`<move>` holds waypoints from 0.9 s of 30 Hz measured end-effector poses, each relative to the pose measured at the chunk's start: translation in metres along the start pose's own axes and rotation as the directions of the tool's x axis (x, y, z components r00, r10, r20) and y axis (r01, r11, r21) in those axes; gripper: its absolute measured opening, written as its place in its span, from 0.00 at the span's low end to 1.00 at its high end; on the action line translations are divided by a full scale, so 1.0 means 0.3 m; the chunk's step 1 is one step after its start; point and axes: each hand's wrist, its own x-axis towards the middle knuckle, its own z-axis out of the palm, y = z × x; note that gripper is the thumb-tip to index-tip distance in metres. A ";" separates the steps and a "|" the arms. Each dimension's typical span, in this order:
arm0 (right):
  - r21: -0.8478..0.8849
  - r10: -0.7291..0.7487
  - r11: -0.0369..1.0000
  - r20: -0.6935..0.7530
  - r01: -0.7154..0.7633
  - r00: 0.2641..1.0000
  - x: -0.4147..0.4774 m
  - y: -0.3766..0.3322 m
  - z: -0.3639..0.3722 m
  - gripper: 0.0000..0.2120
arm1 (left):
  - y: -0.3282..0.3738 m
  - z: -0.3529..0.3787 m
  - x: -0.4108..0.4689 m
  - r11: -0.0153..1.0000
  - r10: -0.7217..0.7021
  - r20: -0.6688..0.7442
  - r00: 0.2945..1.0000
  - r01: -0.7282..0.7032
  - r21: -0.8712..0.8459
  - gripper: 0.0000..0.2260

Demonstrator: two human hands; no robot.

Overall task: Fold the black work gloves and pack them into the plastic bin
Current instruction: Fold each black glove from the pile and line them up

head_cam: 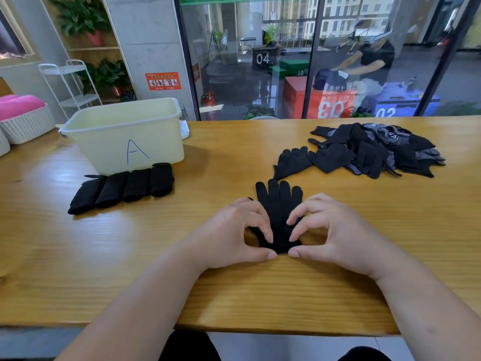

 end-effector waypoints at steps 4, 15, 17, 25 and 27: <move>0.012 0.003 1.000 -0.005 -0.003 1.000 -0.001 -0.001 0.001 0.08 | -0.001 0.003 0.001 1.000 -0.011 -0.003 1.000 0.011 -0.012 0.06; 0.003 -0.031 1.000 -0.037 0.031 0.999 -0.001 0.011 0.019 0.06 | -0.004 -0.003 -0.005 0.999 -0.033 -0.006 0.999 0.033 -0.012 0.12; 0.046 -0.014 0.999 -0.052 0.016 0.999 -0.003 0.012 0.017 0.05 | -0.003 -0.006 -0.007 0.999 -0.048 0.010 0.999 0.048 0.012 0.16; 0.179 0.051 0.983 -0.066 -0.038 0.997 -0.003 0.008 0.015 0.03 | -0.010 0.001 -0.004 0.998 0.028 -0.063 0.998 -0.025 0.054 0.08; 0.188 0.058 0.981 -0.057 -0.047 0.997 -0.003 0.006 0.013 0.05 | -0.012 0.001 -0.005 0.998 0.035 -0.087 0.996 -0.031 0.051 0.05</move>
